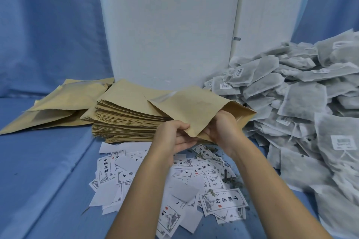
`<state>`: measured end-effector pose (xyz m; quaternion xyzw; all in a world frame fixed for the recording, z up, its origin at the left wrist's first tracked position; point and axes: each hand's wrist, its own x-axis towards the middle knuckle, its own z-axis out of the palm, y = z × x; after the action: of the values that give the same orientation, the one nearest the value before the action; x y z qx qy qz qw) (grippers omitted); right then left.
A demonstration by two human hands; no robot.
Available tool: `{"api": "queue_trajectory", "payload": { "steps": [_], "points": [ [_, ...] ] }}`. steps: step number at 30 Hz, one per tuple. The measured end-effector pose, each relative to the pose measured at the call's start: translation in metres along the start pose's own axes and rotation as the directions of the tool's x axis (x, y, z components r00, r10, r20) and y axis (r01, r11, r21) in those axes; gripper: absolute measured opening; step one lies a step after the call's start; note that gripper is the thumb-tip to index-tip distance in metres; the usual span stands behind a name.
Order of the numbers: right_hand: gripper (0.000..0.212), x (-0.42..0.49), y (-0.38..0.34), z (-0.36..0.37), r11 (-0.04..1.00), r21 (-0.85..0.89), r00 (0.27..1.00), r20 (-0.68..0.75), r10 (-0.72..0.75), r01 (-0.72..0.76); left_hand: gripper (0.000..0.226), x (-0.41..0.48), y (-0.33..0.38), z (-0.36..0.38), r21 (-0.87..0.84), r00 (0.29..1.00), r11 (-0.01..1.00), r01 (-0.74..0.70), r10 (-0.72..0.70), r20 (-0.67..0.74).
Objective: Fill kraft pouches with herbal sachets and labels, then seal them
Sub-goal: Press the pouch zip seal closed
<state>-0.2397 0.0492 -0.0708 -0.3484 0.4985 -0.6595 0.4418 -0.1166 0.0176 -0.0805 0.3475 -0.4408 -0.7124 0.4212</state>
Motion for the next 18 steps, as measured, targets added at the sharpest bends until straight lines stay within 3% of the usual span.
{"api": "queue_trajectory", "payload": {
  "steps": [4, 7, 9, 11, 13, 14, 17, 18],
  "points": [
    [0.026, 0.006, 0.001, -0.007, 0.989, -0.145, 0.998, -0.056, 0.004, -0.012, 0.009, -0.001, 0.002, 0.001, 0.038, 1.0, 0.999, 0.013, -0.013, -0.001],
    [0.021, 0.007, 0.004, -0.009, 0.942, -0.324, 0.992, -0.062, -0.114, 0.088, 0.011, -0.002, -0.001, 0.002, 0.048, 0.998, 0.998, 0.039, -0.04, 0.039],
    [0.017, 0.009, 0.008, -0.01, 0.795, -0.587, 0.978, -0.028, -0.209, 0.153, 0.01, -0.003, -0.001, 0.003, 0.05, 0.993, 0.997, 0.064, -0.069, 0.097],
    [0.021, 0.012, 0.009, -0.011, 0.499, -0.847, 0.951, 0.021, -0.309, 0.181, 0.011, -0.004, 0.0, 0.005, 0.031, 0.982, 0.996, 0.084, -0.088, 0.165],
    [0.021, 0.011, 0.008, -0.008, 0.376, -0.874, 0.899, 0.137, -0.417, 0.308, 0.011, -0.003, 0.0, 0.006, -0.007, 0.978, 0.996, 0.088, -0.085, 0.193],
    [0.02, 0.008, 0.006, -0.005, 0.431, -0.834, 0.889, 0.143, -0.435, 0.345, 0.011, -0.003, 0.001, 0.007, -0.035, 0.978, 0.996, 0.087, -0.078, 0.192],
    [0.019, 0.007, 0.002, 0.0, 0.721, -0.614, 0.921, 0.025, -0.389, 0.321, 0.011, 0.001, 0.002, 0.006, -0.195, 0.992, 0.978, 0.07, -0.047, 0.121],
    [0.021, 0.007, 0.002, 0.001, 0.729, -0.6, 0.915, 0.016, -0.402, 0.331, 0.011, 0.002, 0.002, 0.006, -0.268, 0.996, 0.962, 0.051, -0.03, 0.084]
  ]
}}
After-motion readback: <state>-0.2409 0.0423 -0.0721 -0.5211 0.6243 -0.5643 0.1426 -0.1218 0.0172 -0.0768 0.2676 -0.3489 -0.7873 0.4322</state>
